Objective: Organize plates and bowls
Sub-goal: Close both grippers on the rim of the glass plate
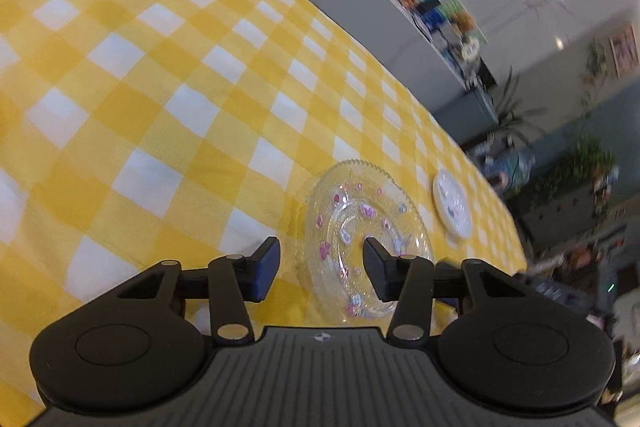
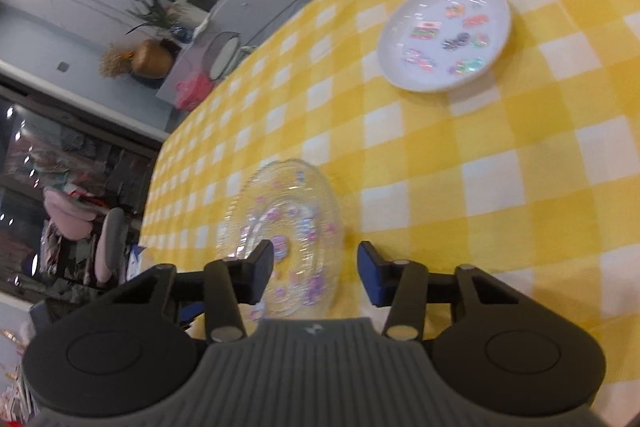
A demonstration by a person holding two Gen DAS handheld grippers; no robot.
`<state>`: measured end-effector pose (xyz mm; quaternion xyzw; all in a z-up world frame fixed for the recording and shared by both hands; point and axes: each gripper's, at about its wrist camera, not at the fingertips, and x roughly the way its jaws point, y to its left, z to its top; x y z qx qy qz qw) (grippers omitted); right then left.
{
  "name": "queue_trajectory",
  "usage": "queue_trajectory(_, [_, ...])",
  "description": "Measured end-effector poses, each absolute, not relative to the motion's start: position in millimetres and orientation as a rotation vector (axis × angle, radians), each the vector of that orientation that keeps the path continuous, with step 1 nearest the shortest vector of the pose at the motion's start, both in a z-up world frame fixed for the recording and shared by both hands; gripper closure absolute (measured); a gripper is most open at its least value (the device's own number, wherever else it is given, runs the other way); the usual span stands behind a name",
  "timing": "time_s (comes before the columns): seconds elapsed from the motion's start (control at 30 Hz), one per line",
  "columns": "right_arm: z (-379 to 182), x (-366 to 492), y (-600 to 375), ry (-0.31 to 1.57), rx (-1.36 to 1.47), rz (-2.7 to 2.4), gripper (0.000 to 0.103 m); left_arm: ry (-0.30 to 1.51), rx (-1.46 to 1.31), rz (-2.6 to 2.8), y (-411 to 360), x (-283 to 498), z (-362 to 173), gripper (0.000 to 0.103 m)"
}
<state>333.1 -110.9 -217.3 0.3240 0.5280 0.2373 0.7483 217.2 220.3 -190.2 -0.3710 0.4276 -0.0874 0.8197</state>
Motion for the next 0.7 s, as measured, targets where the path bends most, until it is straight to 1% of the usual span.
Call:
queue_trajectory(0.03, [-220.6, 333.8, -113.1, 1.162, 0.730, 0.511, 0.080, 0.904, -0.807, -0.174, 220.6, 216.3, -191.9, 0.056])
queue_trajectory(0.07, [-224.5, 335.0, -115.8, 1.168, 0.759, 0.500, 0.083, 0.901, -0.809, -0.171, 220.2, 216.3, -192.6, 0.058])
queue_trajectory(0.1, [-229.2, 334.7, -119.4, 1.175, 0.796, 0.490, 0.089, 0.898, -0.807, -0.170, 220.0, 216.3, -192.7, 0.059])
queue_trajectory(0.2, [-240.5, 337.5, -127.1, 1.186, 0.892, 0.503, 0.090, 0.889, -0.824, -0.169, 220.0, 217.7, -194.5, 0.059])
queue_trajectory(0.27, [-239.7, 337.3, -126.0, 1.185, 0.872, 0.501, 0.094, 0.876, -0.845, -0.171, 219.1, 219.0, -197.8, 0.060])
queue_trajectory(0.33, [-233.6, 334.7, -121.5, 1.172, 0.800, 0.500, 0.100, 0.870, -0.815, -0.167, 216.5, 218.8, -198.6, 0.072])
queue_trajectory(0.37, [-230.9, 334.5, -119.2, 1.170, 0.770, 0.496, 0.101, 0.871, -0.787, -0.162, 214.7, 218.2, -197.4, 0.074])
queue_trajectory(0.4, [-229.6, 334.8, -118.2, 1.173, 0.761, 0.492, 0.101, 0.871, -0.757, -0.160, 212.7, 217.8, -196.1, 0.079])
queue_trajectory(0.43, [-229.4, 336.7, -117.5, 1.182, 0.772, 0.485, 0.101, 0.873, -0.730, -0.151, 210.8, 216.5, -195.1, 0.088])
queue_trajectory(0.47, [-231.5, 338.8, -117.2, 1.198, 0.801, 0.476, 0.101, 0.871, -0.725, -0.144, 210.6, 214.9, -195.0, 0.089])
queue_trajectory(0.53, [-236.5, 339.6, -122.1, 1.225, 0.867, 0.459, 0.100, 0.869, -0.766, -0.157, 213.8, 212.4, -197.6, 0.096])
queue_trajectory(0.6, [-233.4, 336.2, -120.2, 1.204, 0.846, 0.459, 0.100, 0.876, -0.823, -0.163, 217.8, 211.4, -201.8, 0.096])
queue_trajectory(0.7, [-226.8, 331.3, -114.4, 1.182, 0.808, 0.440, 0.100, 0.862, -0.808, -0.170, 216.9, 211.1, -201.8, 0.097])
